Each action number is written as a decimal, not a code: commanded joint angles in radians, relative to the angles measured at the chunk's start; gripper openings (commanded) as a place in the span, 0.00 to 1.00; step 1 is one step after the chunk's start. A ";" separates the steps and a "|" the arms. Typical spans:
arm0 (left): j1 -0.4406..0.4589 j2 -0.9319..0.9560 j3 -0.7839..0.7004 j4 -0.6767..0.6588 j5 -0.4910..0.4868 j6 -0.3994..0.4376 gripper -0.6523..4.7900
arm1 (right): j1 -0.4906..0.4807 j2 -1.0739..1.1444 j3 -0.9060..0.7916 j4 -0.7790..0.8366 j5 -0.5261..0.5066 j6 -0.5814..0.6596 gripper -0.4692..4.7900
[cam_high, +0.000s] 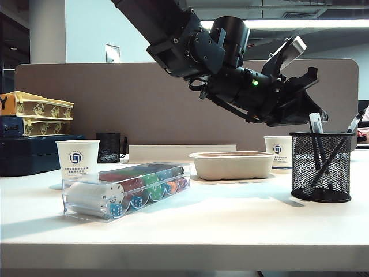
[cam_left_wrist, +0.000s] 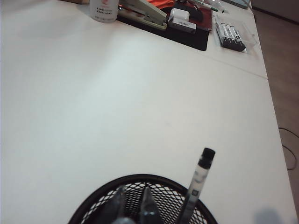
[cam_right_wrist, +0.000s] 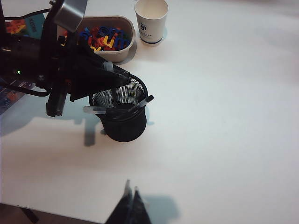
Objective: Pick up one pen and put it in the pen container.
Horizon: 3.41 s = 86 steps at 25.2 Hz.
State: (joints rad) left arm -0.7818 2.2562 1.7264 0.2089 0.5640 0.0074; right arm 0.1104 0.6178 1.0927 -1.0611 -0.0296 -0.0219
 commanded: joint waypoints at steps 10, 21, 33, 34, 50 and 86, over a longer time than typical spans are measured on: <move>0.001 0.002 0.005 -0.037 -0.026 0.012 0.20 | 0.009 -0.002 0.002 0.009 -0.003 0.003 0.08; 0.002 0.001 0.005 -0.035 -0.101 0.031 0.56 | 0.010 -0.002 0.002 -0.005 -0.003 0.003 0.08; 0.001 -0.012 0.136 -0.081 -0.097 0.038 0.56 | 0.011 -0.002 0.002 -0.004 -0.003 0.002 0.08; 0.001 -0.012 0.154 -0.099 -0.097 0.039 0.56 | 0.013 -0.002 0.002 -0.004 -0.003 0.002 0.08; 0.064 -0.149 0.184 -0.338 -0.192 0.180 0.56 | 0.029 -0.001 0.002 0.058 0.002 -0.005 0.08; 0.177 -0.556 0.183 -0.751 -0.307 0.342 0.21 | 0.039 0.026 0.002 0.206 0.001 -0.012 0.08</move>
State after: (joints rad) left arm -0.6090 1.7126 1.9064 -0.5209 0.2600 0.3473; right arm 0.1474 0.6434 1.0916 -0.8768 -0.0273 -0.0315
